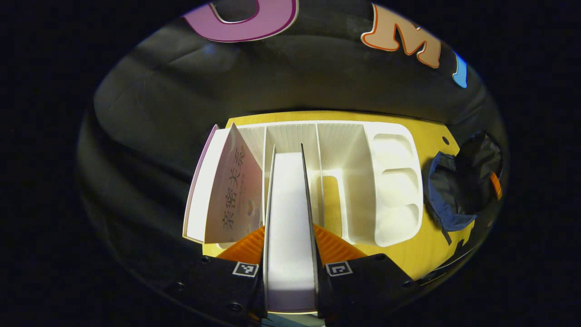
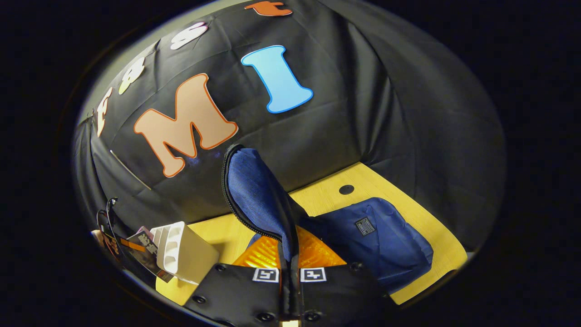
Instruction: Open the schoolbag, grab two books from the bookshelf and put them into the schoolbag.
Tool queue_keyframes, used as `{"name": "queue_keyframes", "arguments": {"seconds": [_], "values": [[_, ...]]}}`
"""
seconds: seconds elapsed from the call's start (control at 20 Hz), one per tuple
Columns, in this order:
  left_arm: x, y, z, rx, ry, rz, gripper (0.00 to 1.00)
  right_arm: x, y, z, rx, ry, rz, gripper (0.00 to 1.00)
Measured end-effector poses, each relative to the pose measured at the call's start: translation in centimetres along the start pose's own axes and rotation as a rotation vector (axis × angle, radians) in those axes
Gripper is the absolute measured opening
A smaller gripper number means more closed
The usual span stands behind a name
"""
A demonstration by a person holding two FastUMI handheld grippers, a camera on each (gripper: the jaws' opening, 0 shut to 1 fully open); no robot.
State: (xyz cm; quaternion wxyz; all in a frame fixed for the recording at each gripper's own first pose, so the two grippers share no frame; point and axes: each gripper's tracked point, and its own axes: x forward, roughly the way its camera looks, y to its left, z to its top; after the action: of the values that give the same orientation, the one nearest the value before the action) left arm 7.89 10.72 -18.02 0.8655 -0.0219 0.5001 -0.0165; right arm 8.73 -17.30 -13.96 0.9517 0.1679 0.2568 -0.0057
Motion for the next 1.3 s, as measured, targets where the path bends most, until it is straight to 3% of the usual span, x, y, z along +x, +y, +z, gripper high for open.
{"name": "queue_keyframes", "arguments": {"seconds": [0.1, 0.4, 0.5, 0.6, 0.85, 1.15, 1.3], "values": [[-1.2, 0.4, -0.3, -0.010, -0.013, -0.003, 0.36, 0.0, 0.0, 0.0, 0.002, 0.000, -0.002, 0.05], [-6.7, 1.2, -0.6, -0.090, -0.069, -0.041, 0.39, -0.1, 0.0, -0.1, 0.006, 0.009, -0.002, 0.05], [-8.6, 1.0, -0.8, -0.137, -0.098, -0.071, 0.36, 0.0, 0.0, -0.2, 0.009, 0.008, -0.005, 0.05], [-9.7, 0.8, -0.8, -0.193, -0.116, -0.105, 0.41, 0.1, 0.0, -0.3, 0.019, 0.013, -0.005, 0.05], [-11.8, 0.9, -1.7, -0.353, -0.162, -0.166, 0.36, 0.0, -0.1, -0.5, 0.019, 0.021, -0.013, 0.05], [-12.0, -2.2, -1.6, -0.600, -0.190, -0.359, 0.39, -0.1, -0.1, -0.4, 0.019, 0.030, -0.024, 0.04], [-12.2, -3.9, -1.4, -0.640, -0.200, -0.444, 0.39, -0.1, -0.3, -0.3, 0.026, 0.035, -0.020, 0.04]]}}
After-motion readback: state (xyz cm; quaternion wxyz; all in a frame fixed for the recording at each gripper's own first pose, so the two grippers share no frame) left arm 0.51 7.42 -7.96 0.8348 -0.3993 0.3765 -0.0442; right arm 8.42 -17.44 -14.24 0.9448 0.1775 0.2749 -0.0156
